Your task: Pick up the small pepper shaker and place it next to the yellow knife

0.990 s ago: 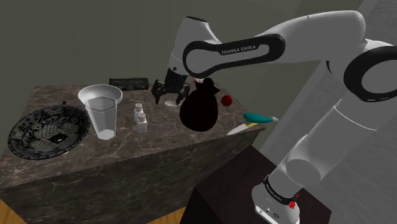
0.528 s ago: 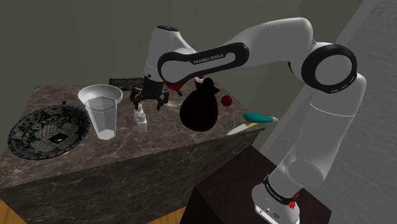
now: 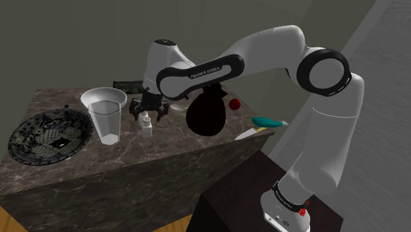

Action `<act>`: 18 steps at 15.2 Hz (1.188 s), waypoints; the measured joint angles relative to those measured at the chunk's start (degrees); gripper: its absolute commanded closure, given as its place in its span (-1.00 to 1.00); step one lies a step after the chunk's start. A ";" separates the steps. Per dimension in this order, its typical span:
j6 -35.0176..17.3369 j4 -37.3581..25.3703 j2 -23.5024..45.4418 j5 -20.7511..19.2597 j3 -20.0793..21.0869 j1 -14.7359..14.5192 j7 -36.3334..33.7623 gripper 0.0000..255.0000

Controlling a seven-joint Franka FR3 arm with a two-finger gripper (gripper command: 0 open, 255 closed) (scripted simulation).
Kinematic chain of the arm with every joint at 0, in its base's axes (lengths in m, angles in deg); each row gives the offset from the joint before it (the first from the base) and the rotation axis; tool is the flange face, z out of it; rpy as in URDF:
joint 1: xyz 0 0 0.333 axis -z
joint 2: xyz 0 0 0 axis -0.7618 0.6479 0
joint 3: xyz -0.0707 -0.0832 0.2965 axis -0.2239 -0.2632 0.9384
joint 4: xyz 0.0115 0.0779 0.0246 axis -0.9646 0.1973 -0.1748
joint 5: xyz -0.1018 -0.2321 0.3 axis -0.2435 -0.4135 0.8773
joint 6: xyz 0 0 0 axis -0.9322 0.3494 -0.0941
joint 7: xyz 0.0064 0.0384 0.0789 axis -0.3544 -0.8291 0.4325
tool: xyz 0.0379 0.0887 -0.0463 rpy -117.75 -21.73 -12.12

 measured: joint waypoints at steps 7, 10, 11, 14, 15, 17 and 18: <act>-0.74 0.09 0.67 -0.36 -0.15 -0.20 -0.25 -1.00; -0.73 0.09 0.67 -0.36 -0.16 -0.19 -0.25 1.00; -0.73 0.09 0.66 -0.36 -0.16 -0.19 -0.25 1.00; -0.73 0.08 0.67 -0.36 -0.16 -0.19 -0.25 1.00; -0.72 0.07 0.67 -0.36 -0.16 -0.19 -0.25 1.00; -0.72 0.07 0.68 -0.36 -0.16 -0.19 -0.25 1.00; -0.73 0.08 0.67 -0.36 -0.16 -0.19 -0.25 1.00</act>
